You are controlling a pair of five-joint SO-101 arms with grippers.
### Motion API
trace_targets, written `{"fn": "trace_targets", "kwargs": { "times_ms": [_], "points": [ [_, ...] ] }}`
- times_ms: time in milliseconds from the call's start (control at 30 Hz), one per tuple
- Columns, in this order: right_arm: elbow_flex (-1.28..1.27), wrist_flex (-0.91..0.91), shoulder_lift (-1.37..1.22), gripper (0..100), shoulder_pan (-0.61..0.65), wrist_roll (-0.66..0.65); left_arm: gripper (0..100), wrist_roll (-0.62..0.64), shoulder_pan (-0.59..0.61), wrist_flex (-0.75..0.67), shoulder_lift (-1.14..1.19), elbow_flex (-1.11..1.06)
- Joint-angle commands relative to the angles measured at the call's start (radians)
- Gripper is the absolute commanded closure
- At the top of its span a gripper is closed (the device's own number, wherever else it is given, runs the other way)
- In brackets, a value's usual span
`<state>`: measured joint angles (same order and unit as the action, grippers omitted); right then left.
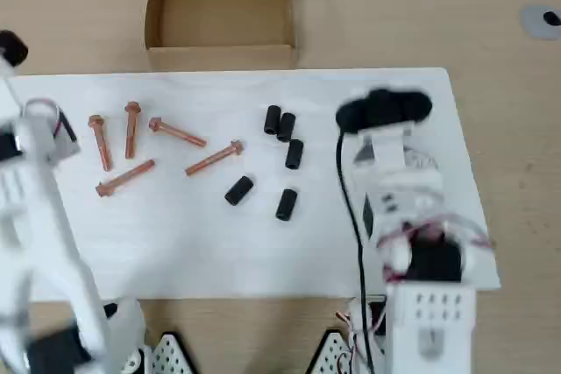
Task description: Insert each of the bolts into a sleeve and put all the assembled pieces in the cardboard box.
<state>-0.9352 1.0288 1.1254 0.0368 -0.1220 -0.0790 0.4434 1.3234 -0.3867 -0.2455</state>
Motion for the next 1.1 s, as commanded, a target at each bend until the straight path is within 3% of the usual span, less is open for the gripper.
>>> {"fn": "trace_targets", "kwargs": {
  "times_ms": [0,167,300,467,633,1067],
  "points": [
    [0.231,0.078,-0.248,98.8,0.053,0.002,100,0.020,-0.008,0.155,0.300,0.361],
    [0.312,0.130,-0.372,98.8,0.128,0.002,99,0.029,-0.035,0.310,0.596,0.652],
    [0.311,0.130,-0.375,98.8,0.165,0.000,99,0.029,-0.057,0.333,0.765,0.769],
    [0.311,0.133,-0.375,98.8,0.162,0.000,99,0.029,-0.083,0.333,0.881,0.792],
    [0.311,0.133,-0.375,98.8,0.162,0.000,91,0.029,-0.098,0.327,0.932,0.798],
    [0.309,0.129,-0.380,98.8,0.162,0.000,91,0.032,-0.092,0.189,0.943,0.787]
  ]
}}
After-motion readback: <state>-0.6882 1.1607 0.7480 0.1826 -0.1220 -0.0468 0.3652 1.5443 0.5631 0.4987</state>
